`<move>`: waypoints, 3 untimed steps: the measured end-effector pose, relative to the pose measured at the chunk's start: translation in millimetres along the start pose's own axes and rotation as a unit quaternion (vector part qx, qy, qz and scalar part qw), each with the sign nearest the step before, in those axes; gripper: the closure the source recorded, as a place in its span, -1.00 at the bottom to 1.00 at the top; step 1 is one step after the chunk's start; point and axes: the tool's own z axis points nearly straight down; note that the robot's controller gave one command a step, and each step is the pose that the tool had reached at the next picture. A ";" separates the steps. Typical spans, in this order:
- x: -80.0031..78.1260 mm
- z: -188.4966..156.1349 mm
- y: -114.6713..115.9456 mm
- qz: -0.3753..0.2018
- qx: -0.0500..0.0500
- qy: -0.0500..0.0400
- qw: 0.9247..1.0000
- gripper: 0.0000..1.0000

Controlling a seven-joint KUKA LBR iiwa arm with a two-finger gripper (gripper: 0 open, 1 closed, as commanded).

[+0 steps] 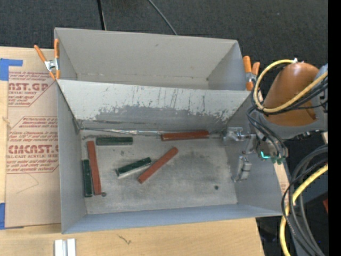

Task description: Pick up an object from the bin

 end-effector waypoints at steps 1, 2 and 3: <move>-2.0 -4.3 0.5 -0.001 0.001 -0.004 1.000 -1.00; -39.5 52.6 73.6 -0.039 0.001 -0.006 0.999 -1.00; -46.2 39.2 97.4 -0.091 0.000 -0.003 0.996 -1.00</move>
Offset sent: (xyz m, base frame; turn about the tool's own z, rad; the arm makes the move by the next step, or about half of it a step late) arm 0.0477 0.0949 -0.0704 -0.1023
